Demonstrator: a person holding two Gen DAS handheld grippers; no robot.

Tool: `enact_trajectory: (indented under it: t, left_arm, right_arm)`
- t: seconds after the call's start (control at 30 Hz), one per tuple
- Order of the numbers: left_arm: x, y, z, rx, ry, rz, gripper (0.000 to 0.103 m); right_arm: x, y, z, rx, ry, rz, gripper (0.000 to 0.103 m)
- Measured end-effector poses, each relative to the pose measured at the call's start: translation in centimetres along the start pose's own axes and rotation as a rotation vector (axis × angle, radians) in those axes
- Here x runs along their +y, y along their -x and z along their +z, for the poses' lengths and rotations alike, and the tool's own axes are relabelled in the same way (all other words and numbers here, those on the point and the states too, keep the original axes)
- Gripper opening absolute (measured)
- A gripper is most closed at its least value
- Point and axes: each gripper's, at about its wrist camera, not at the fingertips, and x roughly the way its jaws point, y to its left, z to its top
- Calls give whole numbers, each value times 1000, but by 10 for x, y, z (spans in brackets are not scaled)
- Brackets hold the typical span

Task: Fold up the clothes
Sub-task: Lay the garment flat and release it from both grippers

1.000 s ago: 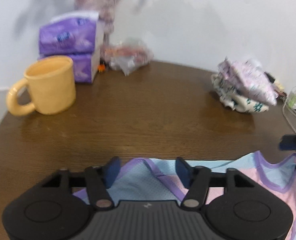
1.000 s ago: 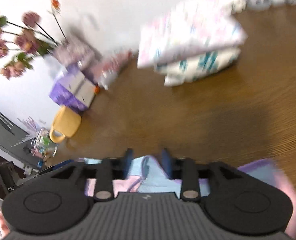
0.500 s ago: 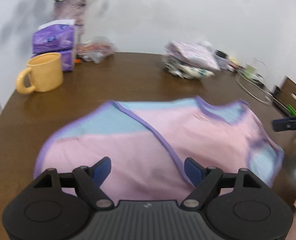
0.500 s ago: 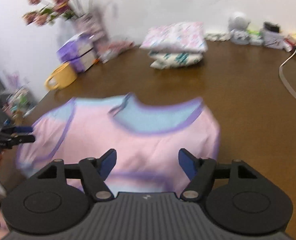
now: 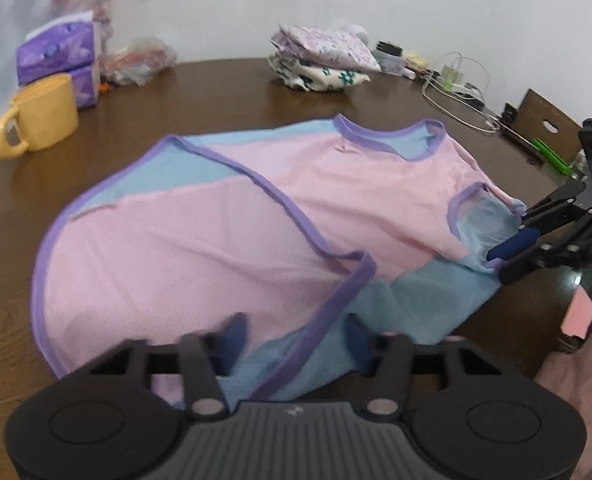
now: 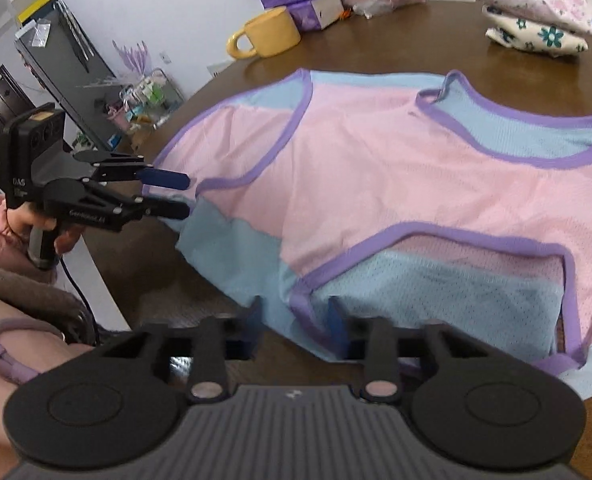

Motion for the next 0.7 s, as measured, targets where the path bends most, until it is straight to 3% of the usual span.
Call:
enact_trajectory:
  t: [0.07, 0.1, 0.2, 0.37, 0.57, 0.63, 0.7]
  left_arm:
    - [1, 0, -1, 8, -10, -20, 16]
    - [2, 0, -2, 18, -15, -22, 0]
    - [2, 6, -7, 40, -46, -15, 0]
    - [14, 23, -20, 62, -74, 67, 0]
    - [21, 38, -27, 59, -45, 166, 12]
    - [20, 44, -27, 21, -34, 163, 29]
    - [15, 47, -22, -35, -24, 128, 37]
  right_arm:
    - [0, 3, -5, 16, -4, 3, 10]
    - [-2, 4, -7, 18, -9, 1, 6]
    - [-9, 10, -12, 19, -27, -13, 3]
    - [-28, 20, -19, 24, -104, -45, 3]
    - [-39, 27, -18, -25, -176, -7, 8]
    - [-43, 31, -16, -53, -201, 17, 11]
    - [-41, 27, -10, -68, -195, 15, 21]
